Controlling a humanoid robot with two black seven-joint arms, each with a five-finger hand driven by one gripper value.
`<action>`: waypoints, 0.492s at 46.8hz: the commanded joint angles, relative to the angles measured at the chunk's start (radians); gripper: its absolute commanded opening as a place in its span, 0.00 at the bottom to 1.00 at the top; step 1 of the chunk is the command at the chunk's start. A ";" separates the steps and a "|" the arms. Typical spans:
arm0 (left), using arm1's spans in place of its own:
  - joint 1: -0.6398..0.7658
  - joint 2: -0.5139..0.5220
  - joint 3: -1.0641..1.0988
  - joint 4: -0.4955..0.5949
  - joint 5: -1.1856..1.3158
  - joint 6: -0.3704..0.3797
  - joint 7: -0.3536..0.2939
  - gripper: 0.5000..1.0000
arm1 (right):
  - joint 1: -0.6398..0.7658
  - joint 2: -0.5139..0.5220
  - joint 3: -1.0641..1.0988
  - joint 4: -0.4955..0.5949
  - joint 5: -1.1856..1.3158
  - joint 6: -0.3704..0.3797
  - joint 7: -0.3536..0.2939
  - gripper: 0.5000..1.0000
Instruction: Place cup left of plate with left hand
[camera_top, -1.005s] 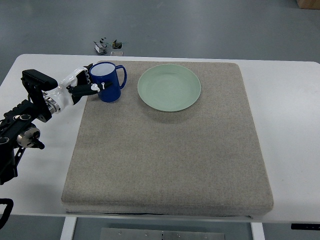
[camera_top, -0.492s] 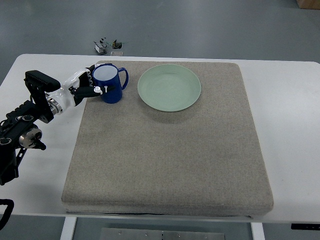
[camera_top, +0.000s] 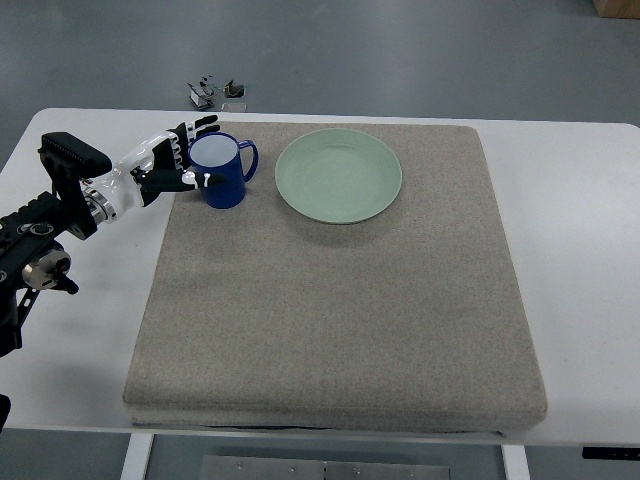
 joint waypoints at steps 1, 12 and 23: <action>-0.002 0.050 0.000 -0.039 -0.008 0.003 0.000 0.99 | 0.000 0.000 0.000 0.000 0.000 0.000 0.000 0.87; -0.046 0.153 0.000 -0.067 -0.117 0.018 0.000 0.99 | 0.000 0.000 0.000 0.000 0.000 0.000 0.000 0.87; -0.116 0.168 0.003 0.002 -0.321 -0.043 0.018 0.99 | 0.000 0.000 0.000 0.000 0.000 0.000 0.000 0.87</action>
